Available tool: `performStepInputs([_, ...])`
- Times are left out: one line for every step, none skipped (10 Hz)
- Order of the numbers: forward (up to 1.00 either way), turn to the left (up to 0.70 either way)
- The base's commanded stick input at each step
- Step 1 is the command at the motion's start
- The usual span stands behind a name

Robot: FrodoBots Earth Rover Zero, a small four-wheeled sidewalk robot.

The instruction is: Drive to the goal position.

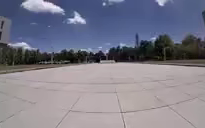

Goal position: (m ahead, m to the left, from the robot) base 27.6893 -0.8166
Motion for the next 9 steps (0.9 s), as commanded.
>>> performStepInputs([0.5,0.0])
performStepInputs([0.5,0.0])
performStepInputs([0.5,0.0])
performStepInputs([0.5,0.0])
performStepInputs([0.5,0.0])
performStepInputs([0.5,0.0])
performStepInputs([0.5,0.0])
performStepInputs([0.5,0.0])
performStepInputs([0.5,0.0])
